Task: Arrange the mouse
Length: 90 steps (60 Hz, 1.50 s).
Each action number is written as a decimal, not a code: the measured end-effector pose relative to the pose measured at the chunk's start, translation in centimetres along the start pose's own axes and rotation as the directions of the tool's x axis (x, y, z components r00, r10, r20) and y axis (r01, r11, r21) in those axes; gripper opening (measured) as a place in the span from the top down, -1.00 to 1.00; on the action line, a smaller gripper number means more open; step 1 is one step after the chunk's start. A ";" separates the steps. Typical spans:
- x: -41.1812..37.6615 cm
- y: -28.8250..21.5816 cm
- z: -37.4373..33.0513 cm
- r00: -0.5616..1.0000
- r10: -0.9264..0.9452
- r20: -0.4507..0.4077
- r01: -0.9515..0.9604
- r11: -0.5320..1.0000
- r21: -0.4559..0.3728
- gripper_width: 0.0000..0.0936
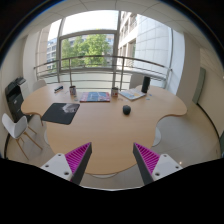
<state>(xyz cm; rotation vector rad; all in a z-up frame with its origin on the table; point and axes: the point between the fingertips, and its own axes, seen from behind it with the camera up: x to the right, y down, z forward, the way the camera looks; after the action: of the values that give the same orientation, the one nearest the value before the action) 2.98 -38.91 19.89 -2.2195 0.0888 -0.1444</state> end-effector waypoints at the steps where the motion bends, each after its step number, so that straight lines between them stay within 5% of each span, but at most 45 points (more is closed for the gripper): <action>1: 0.1 0.1 0.0 1.000 0.004 -0.004 -0.004 1.000 -0.002 -0.81; 22: 1.8 4.9 5.7 0.994 0.074 -0.078 -0.084 0.989 -0.123 -0.81; 42: 8.0 -4.8 28.9 0.996 0.060 -0.064 -0.061 0.998 -0.010 -0.81; 58: 10.7 -9.7 45.6 0.997 0.062 -0.054 -0.063 0.998 -0.020 -0.78; 65: 11.0 -9.7 49.3 0.996 0.068 -0.052 -0.070 0.997 -0.041 -0.61; 72: 10.4 -10.4 50.3 0.997 0.078 -0.022 -0.078 0.997 -0.018 -0.11; 90: 10.2 -11.4 49.4 0.997 0.026 -0.071 -0.027 1.000 -0.015 0.14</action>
<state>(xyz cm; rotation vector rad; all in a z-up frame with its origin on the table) 19.90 5.73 -0.09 -2.2285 0.1592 -0.2083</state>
